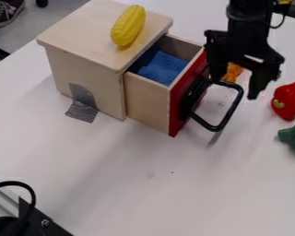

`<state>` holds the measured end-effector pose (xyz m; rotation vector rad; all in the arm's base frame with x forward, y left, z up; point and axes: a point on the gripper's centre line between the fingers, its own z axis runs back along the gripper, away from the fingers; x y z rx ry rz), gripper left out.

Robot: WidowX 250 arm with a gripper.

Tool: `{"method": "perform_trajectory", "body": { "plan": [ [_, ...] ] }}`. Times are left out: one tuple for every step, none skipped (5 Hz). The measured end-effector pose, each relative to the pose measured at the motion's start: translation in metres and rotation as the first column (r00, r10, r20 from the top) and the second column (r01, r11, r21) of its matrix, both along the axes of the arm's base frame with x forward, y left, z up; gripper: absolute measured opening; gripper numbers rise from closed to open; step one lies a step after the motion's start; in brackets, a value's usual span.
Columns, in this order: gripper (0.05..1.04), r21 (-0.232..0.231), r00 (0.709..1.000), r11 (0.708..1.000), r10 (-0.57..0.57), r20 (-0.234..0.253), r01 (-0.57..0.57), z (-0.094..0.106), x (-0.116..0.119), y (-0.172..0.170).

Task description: Open the drawer

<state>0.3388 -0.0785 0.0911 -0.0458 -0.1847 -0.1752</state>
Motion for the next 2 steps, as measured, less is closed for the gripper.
{"method": "perform_trajectory", "body": {
  "plan": [
    [0.997,0.046,1.0,0.999,0.028,-0.014,-0.027,0.009,-0.002,0.005],
    [0.997,0.079,0.997,0.995,0.062,-0.036,-0.059,0.021,-0.002,0.009]
  ]
}}
